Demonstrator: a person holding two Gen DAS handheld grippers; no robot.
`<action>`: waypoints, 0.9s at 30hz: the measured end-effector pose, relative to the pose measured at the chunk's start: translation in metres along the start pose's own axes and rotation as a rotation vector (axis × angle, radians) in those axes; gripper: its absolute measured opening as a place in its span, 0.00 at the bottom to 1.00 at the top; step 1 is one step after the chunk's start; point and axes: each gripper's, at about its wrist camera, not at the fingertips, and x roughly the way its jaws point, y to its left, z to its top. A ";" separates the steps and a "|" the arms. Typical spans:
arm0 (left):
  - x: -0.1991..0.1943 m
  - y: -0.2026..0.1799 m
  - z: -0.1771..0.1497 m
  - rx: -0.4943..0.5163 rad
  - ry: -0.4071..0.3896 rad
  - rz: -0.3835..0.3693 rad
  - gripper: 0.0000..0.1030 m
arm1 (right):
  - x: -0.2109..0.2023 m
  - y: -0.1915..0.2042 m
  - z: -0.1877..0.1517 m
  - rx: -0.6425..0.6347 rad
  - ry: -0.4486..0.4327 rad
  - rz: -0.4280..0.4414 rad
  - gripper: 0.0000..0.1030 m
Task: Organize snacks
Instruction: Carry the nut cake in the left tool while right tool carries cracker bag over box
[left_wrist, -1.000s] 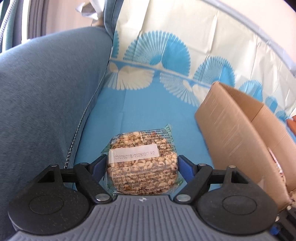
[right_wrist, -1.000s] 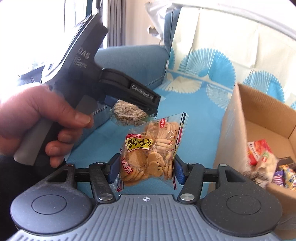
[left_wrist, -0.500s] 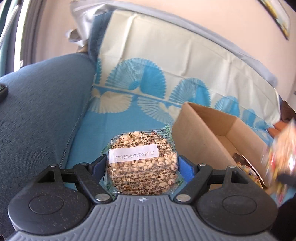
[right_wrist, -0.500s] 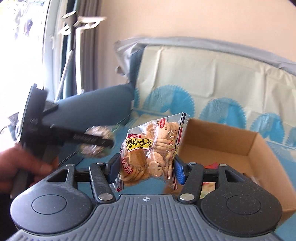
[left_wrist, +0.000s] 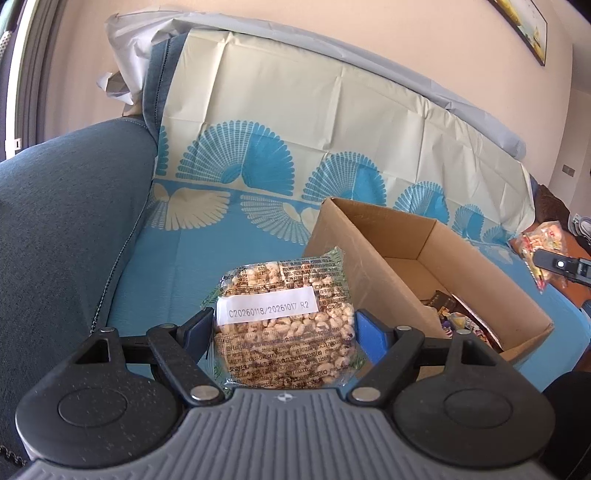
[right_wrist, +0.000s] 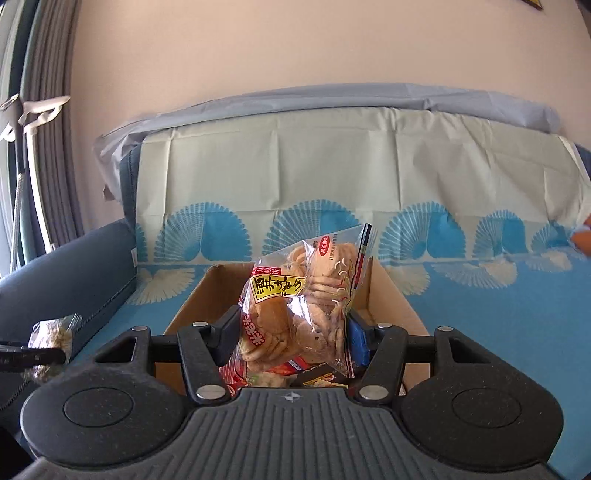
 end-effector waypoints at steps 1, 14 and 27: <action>-0.001 -0.001 0.000 -0.003 -0.003 -0.001 0.82 | 0.002 -0.002 -0.001 0.009 0.002 0.004 0.58; -0.001 -0.012 -0.001 -0.002 0.000 0.068 0.82 | 0.012 -0.009 -0.007 0.044 -0.006 0.064 0.58; 0.008 -0.031 0.006 -0.043 0.053 0.155 0.82 | 0.024 -0.010 -0.009 0.017 -0.021 0.123 0.58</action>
